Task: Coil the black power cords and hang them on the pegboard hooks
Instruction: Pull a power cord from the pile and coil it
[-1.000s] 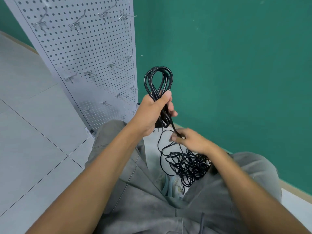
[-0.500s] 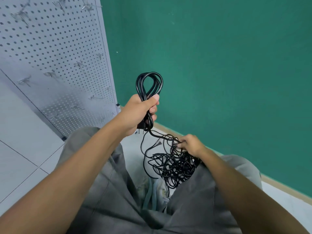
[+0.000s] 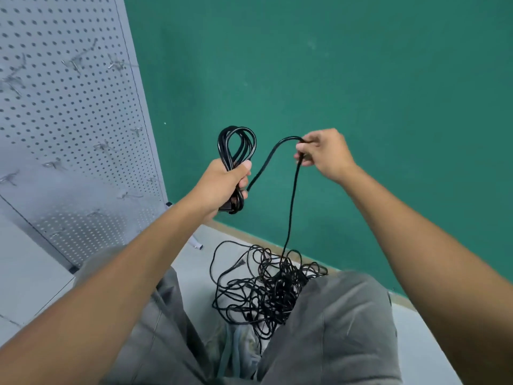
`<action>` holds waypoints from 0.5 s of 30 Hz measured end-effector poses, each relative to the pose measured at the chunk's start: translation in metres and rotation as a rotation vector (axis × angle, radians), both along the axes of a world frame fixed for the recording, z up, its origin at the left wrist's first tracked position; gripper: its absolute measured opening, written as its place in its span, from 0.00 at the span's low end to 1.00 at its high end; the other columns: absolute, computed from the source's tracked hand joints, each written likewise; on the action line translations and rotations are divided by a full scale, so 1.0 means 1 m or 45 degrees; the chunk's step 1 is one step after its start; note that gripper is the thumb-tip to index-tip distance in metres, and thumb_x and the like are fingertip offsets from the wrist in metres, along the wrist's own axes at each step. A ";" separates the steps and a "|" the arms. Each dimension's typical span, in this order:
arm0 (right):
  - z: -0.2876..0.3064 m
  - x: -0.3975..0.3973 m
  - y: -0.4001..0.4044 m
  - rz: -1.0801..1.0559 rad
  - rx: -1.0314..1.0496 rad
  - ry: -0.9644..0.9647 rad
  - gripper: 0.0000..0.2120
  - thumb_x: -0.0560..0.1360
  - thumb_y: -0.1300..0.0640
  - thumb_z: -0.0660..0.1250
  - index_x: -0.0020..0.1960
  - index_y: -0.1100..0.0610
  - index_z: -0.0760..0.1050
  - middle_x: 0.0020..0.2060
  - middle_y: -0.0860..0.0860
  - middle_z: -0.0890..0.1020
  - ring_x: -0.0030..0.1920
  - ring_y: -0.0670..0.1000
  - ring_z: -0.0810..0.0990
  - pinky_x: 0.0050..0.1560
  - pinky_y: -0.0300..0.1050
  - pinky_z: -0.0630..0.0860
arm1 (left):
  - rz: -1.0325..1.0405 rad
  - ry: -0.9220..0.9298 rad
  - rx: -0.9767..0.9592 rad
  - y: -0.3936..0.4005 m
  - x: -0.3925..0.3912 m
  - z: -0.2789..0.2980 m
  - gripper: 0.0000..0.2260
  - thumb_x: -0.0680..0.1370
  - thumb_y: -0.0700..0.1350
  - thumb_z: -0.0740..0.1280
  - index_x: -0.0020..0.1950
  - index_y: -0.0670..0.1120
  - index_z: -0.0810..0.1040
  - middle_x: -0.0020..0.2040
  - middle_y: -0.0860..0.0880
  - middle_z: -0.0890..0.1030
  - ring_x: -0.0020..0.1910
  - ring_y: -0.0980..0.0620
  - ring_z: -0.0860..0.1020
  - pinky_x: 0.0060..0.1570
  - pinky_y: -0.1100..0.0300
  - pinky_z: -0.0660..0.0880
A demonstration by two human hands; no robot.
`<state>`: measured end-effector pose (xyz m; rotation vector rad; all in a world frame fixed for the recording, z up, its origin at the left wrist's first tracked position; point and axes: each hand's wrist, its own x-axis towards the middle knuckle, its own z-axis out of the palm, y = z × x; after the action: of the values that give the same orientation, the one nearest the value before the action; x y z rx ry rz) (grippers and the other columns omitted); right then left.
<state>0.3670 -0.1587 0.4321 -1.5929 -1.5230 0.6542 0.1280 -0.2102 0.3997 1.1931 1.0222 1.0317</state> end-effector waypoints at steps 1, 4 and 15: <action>0.016 -0.002 -0.001 0.024 0.030 -0.027 0.11 0.80 0.66 0.68 0.41 0.55 0.76 0.35 0.54 0.82 0.37 0.55 0.85 0.41 0.46 0.84 | 0.013 -0.005 0.018 0.000 0.001 0.007 0.11 0.85 0.44 0.64 0.44 0.43 0.73 0.29 0.52 0.70 0.26 0.54 0.69 0.30 0.62 0.73; 0.056 -0.008 -0.004 0.042 0.134 -0.017 0.11 0.80 0.66 0.68 0.42 0.54 0.75 0.34 0.54 0.82 0.40 0.60 0.85 0.45 0.53 0.84 | 0.040 -0.032 0.083 0.000 0.002 0.030 0.12 0.85 0.44 0.64 0.44 0.42 0.73 0.28 0.52 0.70 0.26 0.53 0.70 0.31 0.62 0.73; 0.188 -0.040 -0.012 0.119 0.446 -0.031 0.05 0.80 0.67 0.67 0.45 0.62 0.78 0.34 0.56 0.82 0.32 0.49 0.84 0.35 0.39 0.80 | 0.109 -0.177 0.323 0.002 -0.010 0.130 0.11 0.85 0.45 0.64 0.44 0.42 0.73 0.28 0.53 0.71 0.27 0.55 0.69 0.33 0.61 0.74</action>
<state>0.3273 -0.1702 0.6196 -1.2755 -1.6348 0.3920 0.1184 -0.2079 0.5294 1.2699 0.8573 1.3231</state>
